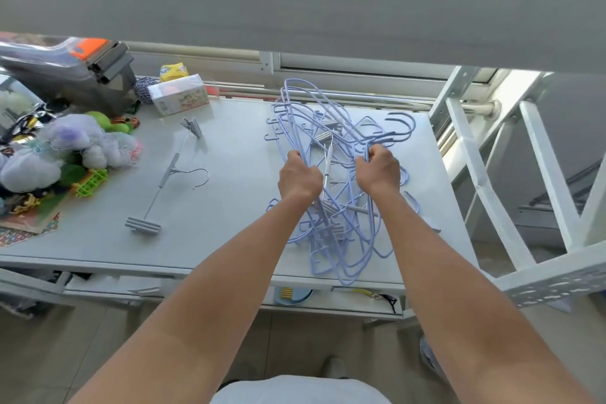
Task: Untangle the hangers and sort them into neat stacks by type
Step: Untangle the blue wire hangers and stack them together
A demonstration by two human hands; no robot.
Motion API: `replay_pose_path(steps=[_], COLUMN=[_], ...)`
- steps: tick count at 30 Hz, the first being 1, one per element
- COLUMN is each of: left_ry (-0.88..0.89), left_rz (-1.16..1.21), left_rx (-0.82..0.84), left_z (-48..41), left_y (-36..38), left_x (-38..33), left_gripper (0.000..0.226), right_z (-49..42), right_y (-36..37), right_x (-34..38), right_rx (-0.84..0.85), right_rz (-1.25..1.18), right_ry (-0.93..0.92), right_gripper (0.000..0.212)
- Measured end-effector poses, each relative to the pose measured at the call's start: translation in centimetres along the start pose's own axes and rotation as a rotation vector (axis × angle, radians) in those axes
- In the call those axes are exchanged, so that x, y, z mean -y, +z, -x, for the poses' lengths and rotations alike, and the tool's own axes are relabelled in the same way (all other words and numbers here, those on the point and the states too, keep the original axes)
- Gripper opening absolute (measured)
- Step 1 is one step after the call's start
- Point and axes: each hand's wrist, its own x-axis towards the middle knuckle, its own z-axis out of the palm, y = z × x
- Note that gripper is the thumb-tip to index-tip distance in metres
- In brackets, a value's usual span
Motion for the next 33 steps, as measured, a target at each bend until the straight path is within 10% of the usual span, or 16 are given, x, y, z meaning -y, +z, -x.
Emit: replay_pose_path(steps=[5,21,33], left_ry=[-0.074,0.056,0.031], left_rz=[-0.248,0.109,-0.114], left_rx=[0.15,0.029,0.083], left_z=[0.0,0.5,2.1], left_y=[0.5,0.5,0.3], left_x=[-0.5,-1.9,-1.0], left_gripper=[0.052,0.052,0.048], right_z=[-1.7,-1.4,-0.3], right_y=[0.3,0.4,0.8], right_x=[0.9,1.7,-2.3], right_rx=[0.229,0.217,0.13], right_rz=[0.192,0.042,0.074], right_ry=[0.039,0.194,0.182], right_gripper=[0.048,0.032,0.038])
